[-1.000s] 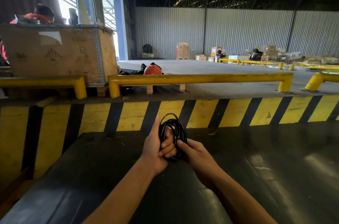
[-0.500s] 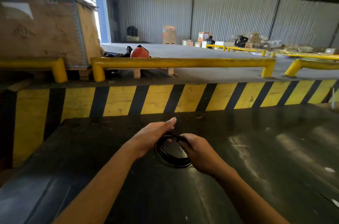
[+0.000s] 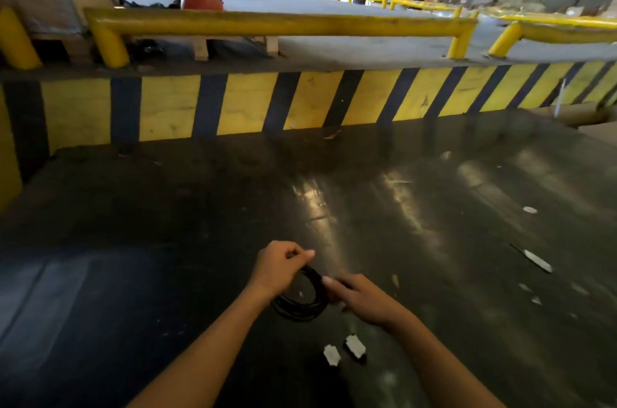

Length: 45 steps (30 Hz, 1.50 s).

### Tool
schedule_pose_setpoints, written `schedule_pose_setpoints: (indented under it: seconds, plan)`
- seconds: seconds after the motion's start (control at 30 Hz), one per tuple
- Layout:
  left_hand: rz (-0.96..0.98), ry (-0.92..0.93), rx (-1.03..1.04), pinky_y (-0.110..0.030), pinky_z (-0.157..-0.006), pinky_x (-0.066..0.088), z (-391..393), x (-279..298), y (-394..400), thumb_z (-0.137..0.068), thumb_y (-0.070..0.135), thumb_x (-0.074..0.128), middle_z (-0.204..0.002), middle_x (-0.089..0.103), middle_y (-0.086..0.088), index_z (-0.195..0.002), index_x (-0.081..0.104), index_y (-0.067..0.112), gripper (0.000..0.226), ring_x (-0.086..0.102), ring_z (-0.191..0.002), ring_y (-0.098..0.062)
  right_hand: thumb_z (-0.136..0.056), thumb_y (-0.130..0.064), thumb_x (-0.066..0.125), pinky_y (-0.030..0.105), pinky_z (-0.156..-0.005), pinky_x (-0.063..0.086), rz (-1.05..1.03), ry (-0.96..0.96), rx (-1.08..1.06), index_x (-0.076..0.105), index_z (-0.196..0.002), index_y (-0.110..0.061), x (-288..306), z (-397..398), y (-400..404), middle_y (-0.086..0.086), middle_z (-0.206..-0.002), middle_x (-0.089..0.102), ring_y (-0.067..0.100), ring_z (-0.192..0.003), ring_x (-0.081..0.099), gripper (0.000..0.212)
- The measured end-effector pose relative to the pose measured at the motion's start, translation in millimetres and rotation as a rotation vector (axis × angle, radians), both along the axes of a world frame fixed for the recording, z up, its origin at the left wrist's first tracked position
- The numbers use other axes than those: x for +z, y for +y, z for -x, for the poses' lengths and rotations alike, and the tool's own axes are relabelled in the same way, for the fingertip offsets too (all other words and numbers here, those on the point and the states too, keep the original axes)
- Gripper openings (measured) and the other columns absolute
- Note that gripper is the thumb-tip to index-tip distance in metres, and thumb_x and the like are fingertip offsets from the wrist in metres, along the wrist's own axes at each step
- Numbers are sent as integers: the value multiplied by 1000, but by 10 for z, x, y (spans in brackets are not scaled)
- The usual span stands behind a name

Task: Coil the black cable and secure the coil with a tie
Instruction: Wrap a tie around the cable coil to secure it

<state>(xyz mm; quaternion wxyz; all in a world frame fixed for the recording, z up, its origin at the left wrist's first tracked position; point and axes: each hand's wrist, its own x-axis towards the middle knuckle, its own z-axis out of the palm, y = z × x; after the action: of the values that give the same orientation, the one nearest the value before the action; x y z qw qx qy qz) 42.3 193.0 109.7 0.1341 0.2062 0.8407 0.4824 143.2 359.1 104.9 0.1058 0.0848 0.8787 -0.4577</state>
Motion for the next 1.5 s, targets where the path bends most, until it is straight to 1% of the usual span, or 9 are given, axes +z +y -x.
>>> schedule_pose_setpoints:
  seconds: [0.13, 0.23, 0.4, 0.57, 0.73, 0.93, 1.2, 1.37, 1.5]
  plan:
    - [287, -41, -28, -20, -57, 49, -134, -392, -144, -86, 35, 67, -71, 68, 2, -70, 70, 25, 19, 64, -66, -6, -91, -39, 57, 25, -81, 47, -162, -114, -83, 64, -105, -21, -765, -249, 347, 1, -100, 70, 13, -91, 63, 24]
    - [385, -87, 14, -16, -54, 44, -247, -620, -278, -84, 36, 69, -67, 66, 5, -64, 66, 28, 21, 62, -62, -4, -86, -33, 64, 16, -75, 38, -227, -171, -74, 60, -119, -16, -1232, -357, 462, 6, -114, 67, 17, -103, 62, 37]
    - [442, -119, 102, -18, -53, 43, -396, -806, -338, -83, 36, 70, -62, 63, 4, -59, 63, 28, 26, 59, -58, -4, -81, -36, 66, 26, -76, 47, -236, -147, -1, 65, -104, -20, -1407, -295, 438, 9, -103, 65, 19, -91, 63, 29]
    - [411, -89, 135, -20, -57, 45, -373, -715, -254, -84, 31, 70, -68, 64, 4, -64, 64, 26, 21, 62, -66, -7, -84, -23, 65, 16, -60, 43, -188, -147, -35, 59, -77, -28, -1401, -250, 519, -5, -80, 65, 2, -70, 59, 10]
    - [365, -20, 48, -30, -82, 54, -263, -464, -77, -87, 17, 66, -92, 71, 0, -89, 72, 17, 6, 65, -87, -10, -88, -12, 63, 27, -70, 50, 147, 47, -287, 72, -95, -8, -880, 30, 708, 8, -87, 70, 17, -78, 63, 12]
    - [286, 157, -24, -19, -71, 51, 90, 339, 408, -87, 27, 65, -84, 71, 8, -90, 75, 21, 12, 63, -78, 1, -85, -8, 66, 18, -53, 48, 480, 378, -306, 67, -80, -10, 482, 520, 788, 6, -69, 66, 14, -61, 59, 6]
    - [8, 224, -237, -3, -48, 41, 198, 1401, 627, -89, 23, 64, -61, 66, 26, -95, 71, 22, 9, 59, -55, 12, -83, -11, 69, 14, -47, 46, 408, 672, -186, 69, -81, -9, 1369, 707, 833, 2, -62, 66, 1, -48, 58, 3]
    - [-102, 85, -272, -14, -36, 32, 191, 1599, 685, -90, 22, 63, -53, 53, 6, -91, 71, 6, 18, 41, -38, -3, -85, -14, 68, 13, -49, 45, 352, 755, -126, 70, -78, -22, 1508, 730, 808, -6, -57, 67, 0, -50, 57, 10]
    - [-128, 97, -294, -15, -36, 32, 173, 1715, 713, -92, 20, 60, -54, 51, 5, -86, 71, 12, 15, 40, -38, -3, -87, -19, 65, 17, -57, 48, 236, 759, -43, 71, -95, -22, 1589, 686, 851, 1, -79, 70, 0, -60, 60, 11]
